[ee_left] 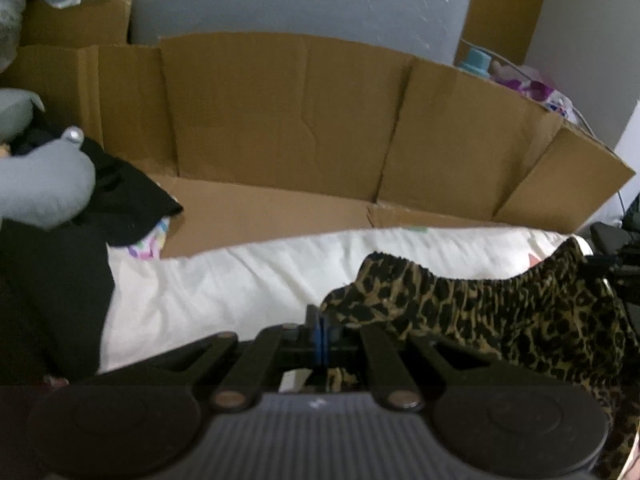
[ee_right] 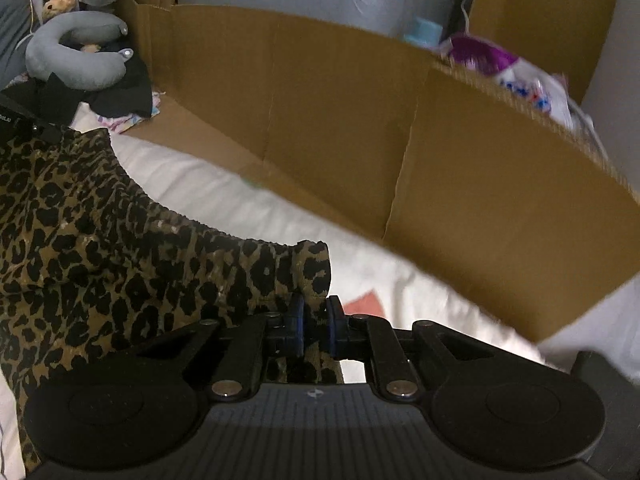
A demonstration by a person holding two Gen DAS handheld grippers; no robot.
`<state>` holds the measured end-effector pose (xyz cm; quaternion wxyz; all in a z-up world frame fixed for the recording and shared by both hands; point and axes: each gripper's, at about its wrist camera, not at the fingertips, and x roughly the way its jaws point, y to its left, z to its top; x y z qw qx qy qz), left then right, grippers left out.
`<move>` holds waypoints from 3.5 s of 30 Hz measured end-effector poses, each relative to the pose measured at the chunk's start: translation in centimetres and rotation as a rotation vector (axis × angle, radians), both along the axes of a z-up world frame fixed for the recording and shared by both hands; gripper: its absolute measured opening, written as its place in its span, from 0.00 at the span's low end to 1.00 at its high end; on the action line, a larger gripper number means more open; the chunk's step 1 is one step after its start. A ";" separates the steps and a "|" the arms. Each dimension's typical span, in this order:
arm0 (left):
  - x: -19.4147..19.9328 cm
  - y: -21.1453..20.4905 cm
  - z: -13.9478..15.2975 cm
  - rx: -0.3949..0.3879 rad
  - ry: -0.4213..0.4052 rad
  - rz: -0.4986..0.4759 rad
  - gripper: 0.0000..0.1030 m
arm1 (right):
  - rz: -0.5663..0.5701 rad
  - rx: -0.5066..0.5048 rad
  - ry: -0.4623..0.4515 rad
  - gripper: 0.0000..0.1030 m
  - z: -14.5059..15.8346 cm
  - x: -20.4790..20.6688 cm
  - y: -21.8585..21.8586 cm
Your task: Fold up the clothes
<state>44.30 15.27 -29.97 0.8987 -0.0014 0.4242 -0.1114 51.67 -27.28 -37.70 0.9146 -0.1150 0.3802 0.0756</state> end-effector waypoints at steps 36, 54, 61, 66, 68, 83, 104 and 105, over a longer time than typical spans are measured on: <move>8.2 2.4 -0.4 0.090 0.056 0.184 0.10 | -0.123 -0.050 0.027 0.24 -1.2 8.0 1.4; -3.1 -1.5 6.8 -0.027 0.073 0.045 0.10 | -0.157 0.004 0.050 0.30 4.6 -2.8 -1.7; -7.8 -3.2 8.7 -0.031 0.094 0.031 0.10 | -0.211 0.041 0.057 0.32 5.6 -9.1 -2.3; -10.5 -4.2 8.5 -0.014 0.093 0.040 0.10 | -0.237 0.082 0.061 0.32 5.1 -13.7 -2.8; -11.6 -4.8 7.9 -0.005 0.096 0.029 0.10 | -0.253 0.097 0.062 0.32 4.5 -15.2 -3.1; -15.8 -8.0 -1.1 -0.036 0.186 0.052 0.11 | -0.335 0.259 0.064 0.33 -4.8 -17.7 -1.1; -16.0 -8.3 -5.6 -0.088 0.249 0.094 0.27 | -0.326 0.386 0.123 0.50 -8.9 -14.1 -0.6; -16.0 -8.3 -5.8 -0.086 0.250 0.095 0.27 | -0.325 0.392 0.122 0.43 -8.9 -14.1 -0.6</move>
